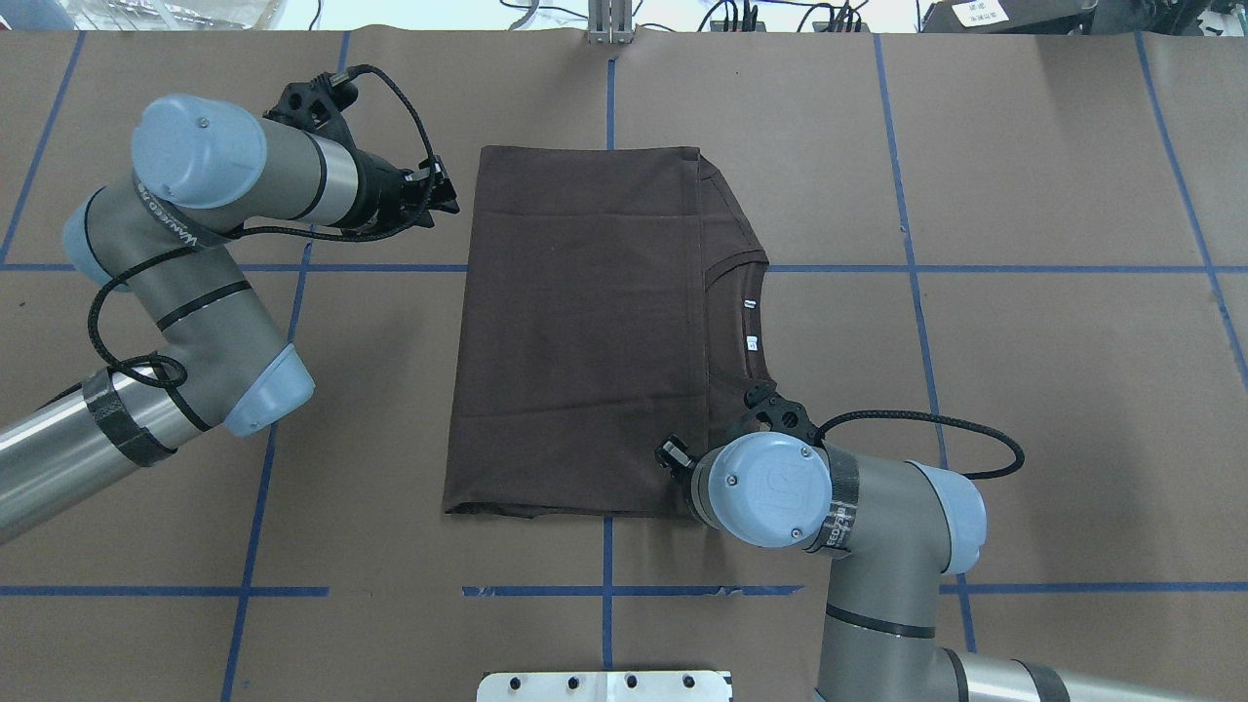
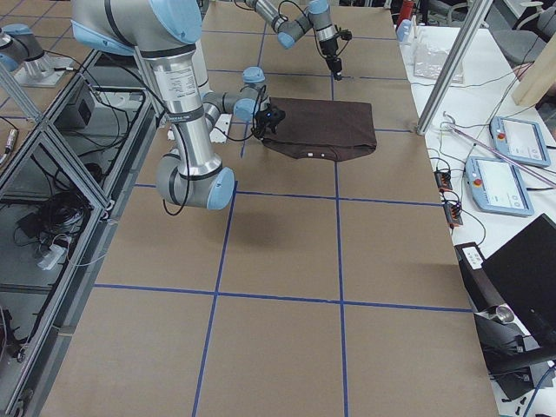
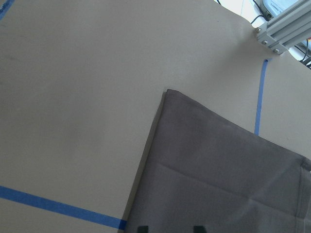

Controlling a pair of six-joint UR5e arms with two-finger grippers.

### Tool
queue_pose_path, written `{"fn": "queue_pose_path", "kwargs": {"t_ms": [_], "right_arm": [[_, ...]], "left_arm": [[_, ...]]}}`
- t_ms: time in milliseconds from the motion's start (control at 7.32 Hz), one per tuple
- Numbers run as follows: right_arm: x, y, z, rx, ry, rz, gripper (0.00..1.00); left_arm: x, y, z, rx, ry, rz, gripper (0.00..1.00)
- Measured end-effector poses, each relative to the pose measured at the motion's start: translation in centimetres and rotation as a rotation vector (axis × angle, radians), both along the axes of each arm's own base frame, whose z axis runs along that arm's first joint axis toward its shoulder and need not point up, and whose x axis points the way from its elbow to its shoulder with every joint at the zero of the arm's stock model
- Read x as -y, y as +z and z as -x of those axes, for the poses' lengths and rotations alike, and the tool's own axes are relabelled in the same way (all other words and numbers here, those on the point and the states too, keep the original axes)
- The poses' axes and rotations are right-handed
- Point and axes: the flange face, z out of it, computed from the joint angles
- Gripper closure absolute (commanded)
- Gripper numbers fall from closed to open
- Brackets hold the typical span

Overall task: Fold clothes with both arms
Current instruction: 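Move the right gripper to the shirt corner nearest the robot while the left withdraws, then move the left gripper to the near edge and grasp both near corners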

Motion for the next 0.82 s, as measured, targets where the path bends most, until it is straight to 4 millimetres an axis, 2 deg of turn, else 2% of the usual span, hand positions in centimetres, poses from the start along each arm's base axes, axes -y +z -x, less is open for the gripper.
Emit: {"fn": "queue_pose_path", "kwargs": {"t_ms": [273, 410, 547, 683, 820], "right_arm": [[-0.42, 0.20, 0.20, -0.006, -0.007, 0.002, 0.21], [-0.60, 0.36, 0.27, -0.009, -0.011, 0.003, 0.24], [-0.85, 0.58, 0.39, -0.013, -0.015, 0.004, 0.55], [-0.95, 0.60, 0.48, -0.014, -0.016, 0.005, 1.00], [-0.97, 0.57, 0.52, -0.014, -0.016, 0.005, 1.00]], "left_arm": [[-0.03, -0.05, 0.02, -0.001, 0.001, -0.001, 0.58], [-0.03, -0.06, 0.02, -0.001, 0.001, -0.001, 0.58], [-0.02, -0.05, 0.02, -0.001, 0.000, -0.001, 0.58], [-0.02, -0.06, 0.02, -0.001, 0.000, -0.001, 0.58], [-0.04, -0.12, 0.04, -0.002, 0.000, -0.002, 0.58]]}}
